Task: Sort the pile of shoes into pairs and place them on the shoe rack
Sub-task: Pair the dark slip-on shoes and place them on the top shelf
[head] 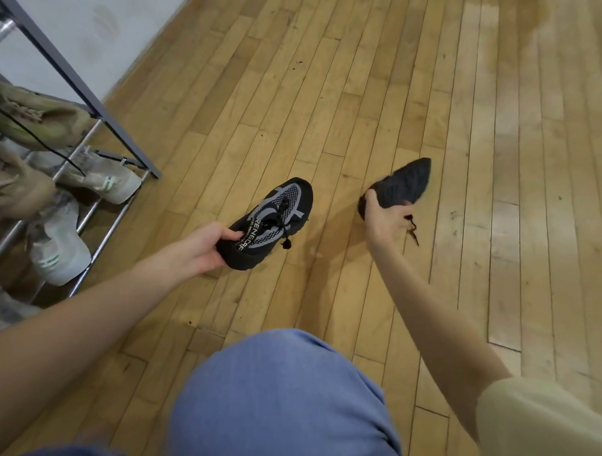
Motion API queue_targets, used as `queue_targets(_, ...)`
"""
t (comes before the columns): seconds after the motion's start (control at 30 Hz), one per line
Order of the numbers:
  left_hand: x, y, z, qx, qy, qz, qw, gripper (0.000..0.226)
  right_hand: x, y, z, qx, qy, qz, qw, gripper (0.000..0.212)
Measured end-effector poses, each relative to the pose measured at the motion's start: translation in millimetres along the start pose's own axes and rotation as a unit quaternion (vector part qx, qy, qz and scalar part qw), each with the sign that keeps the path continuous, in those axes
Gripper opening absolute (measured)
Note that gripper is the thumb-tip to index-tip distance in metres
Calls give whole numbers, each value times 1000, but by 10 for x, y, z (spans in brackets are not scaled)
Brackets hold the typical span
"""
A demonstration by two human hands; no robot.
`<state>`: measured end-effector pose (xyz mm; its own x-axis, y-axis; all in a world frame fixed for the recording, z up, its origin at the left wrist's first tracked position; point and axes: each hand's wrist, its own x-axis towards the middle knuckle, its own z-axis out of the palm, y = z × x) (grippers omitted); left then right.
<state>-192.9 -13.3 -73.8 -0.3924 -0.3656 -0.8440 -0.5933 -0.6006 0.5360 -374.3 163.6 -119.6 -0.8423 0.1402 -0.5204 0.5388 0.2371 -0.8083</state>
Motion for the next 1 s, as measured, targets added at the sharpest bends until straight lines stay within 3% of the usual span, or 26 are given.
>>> queue_targets(0.07,-65,38,-48,-39,-6,-12,999,11,-115,172,29,106,-82,27,991,69)
queue_targets(0.2,-237,141,-333,-131,6,-8,991,14,-458,331,82,356,-236,156,891,34)
queue_targets(0.3,-501,150,-612,-167,11,5,986,20,-659,425,190,397,-317,196,839,49)
queue_targets(0.43,-836,33,-978,-184,-22,62,981,48,-941,423,257,377,-412,211,802,59)
queue_targets(0.5,-947,-23,-1148,-202,-54,100,973,69,-1018,380,309,370,-455,200,785,62)
queue_targets(0.73,-1379,7,-1412,-239,-85,235,938,89,-1446,-120,566,334,-544,70,766,90)
queue_targets(0.87,-1756,143,-1397,-242,-38,338,909,52,-1811,-471,746,348,-584,-20,733,81)
queue_targets(1.0,-2169,316,-1491,-237,2,425,874,50,-2203,-799,845,365,-614,-111,691,78)
